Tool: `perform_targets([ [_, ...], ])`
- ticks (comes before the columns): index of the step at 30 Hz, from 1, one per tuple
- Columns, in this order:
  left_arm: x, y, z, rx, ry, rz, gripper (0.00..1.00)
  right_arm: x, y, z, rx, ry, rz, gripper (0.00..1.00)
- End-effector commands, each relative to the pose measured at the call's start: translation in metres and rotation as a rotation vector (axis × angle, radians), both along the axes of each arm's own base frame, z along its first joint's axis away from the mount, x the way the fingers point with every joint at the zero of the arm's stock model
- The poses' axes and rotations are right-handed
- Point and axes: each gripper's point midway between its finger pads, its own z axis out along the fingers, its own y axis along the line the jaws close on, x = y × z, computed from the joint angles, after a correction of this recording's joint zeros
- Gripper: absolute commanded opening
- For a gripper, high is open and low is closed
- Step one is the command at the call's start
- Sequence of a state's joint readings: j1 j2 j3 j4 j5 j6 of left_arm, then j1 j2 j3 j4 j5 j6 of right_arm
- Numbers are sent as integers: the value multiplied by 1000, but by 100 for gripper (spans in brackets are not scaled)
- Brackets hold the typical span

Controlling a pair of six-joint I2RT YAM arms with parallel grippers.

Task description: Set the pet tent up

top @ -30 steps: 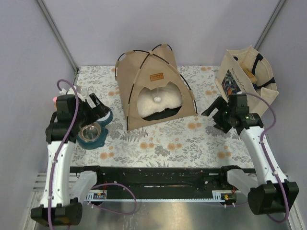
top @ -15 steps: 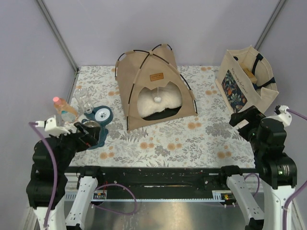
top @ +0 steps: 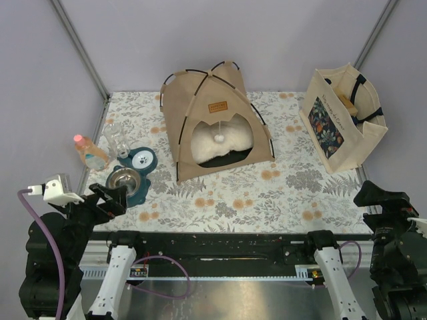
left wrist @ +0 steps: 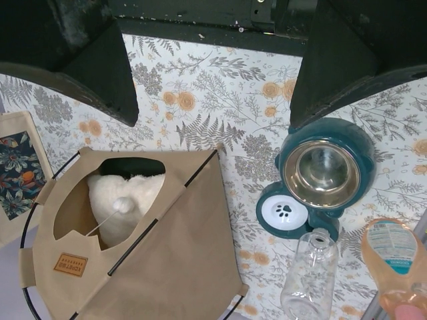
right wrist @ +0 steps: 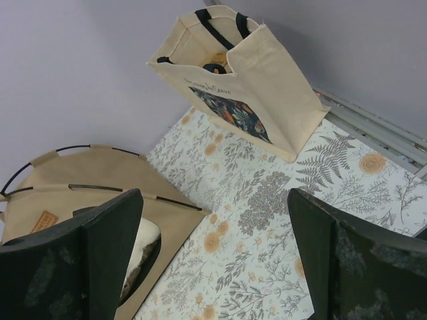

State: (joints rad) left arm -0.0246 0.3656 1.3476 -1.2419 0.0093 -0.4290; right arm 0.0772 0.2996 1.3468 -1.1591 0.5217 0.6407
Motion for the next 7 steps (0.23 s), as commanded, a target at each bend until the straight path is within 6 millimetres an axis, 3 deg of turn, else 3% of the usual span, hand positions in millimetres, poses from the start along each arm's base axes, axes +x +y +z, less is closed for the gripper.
perform_targets([
  [1,-6,10,9,45,-23,39,99,-6,-14,-5,-14,16,-82,100],
  [7,-6,11,5,53,-10,43,99,0,-9,-14,-4,37,-59,99],
])
